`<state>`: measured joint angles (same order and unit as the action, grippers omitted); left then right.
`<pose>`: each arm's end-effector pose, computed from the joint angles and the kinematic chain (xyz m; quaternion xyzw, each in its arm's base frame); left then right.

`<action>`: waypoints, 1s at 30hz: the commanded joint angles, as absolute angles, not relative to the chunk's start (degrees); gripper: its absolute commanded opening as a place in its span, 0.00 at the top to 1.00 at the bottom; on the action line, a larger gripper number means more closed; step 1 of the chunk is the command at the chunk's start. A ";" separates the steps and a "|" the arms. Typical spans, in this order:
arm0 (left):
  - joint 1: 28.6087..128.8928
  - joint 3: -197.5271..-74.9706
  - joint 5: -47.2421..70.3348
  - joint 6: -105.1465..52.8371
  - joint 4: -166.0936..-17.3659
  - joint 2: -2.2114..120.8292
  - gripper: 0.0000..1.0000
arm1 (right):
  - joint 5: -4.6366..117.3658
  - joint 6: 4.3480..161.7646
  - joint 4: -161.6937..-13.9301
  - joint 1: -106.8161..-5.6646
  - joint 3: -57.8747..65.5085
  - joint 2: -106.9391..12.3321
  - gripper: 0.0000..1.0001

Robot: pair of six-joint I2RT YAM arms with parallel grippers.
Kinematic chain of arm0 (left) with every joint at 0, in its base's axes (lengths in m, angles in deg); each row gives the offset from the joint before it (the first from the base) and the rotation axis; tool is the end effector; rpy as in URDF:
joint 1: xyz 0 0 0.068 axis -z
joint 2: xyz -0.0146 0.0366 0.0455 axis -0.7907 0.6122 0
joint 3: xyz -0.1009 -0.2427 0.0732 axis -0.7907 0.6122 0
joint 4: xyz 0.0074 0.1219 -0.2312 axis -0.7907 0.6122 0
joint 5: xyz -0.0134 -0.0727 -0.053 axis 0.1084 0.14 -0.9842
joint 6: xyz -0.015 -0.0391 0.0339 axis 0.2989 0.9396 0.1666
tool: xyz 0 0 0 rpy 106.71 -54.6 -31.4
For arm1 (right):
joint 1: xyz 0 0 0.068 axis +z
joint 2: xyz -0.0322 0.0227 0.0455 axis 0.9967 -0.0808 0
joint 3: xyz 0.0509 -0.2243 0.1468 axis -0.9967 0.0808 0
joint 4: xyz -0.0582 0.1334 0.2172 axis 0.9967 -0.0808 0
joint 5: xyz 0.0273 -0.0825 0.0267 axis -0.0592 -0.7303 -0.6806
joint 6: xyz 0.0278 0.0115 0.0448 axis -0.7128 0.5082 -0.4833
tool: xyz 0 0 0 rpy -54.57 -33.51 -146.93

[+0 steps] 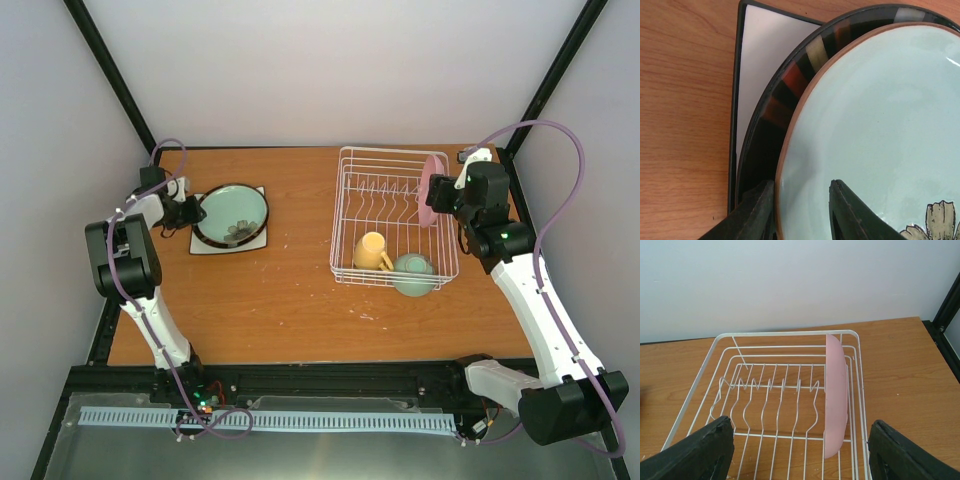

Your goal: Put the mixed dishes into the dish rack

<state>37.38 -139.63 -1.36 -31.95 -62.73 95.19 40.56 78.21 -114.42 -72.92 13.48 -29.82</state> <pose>0.3891 0.0900 0.1699 -0.1284 0.9474 -0.1595 0.2460 0.2394 0.0476 0.3741 0.0327 0.8407 0.0535 0.5379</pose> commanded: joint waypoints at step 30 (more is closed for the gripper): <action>37.75 -138.00 -10.34 -32.92 -62.66 94.58 0.99 | 51.84 76.36 -110.13 -73.19 14.17 -28.47 0.30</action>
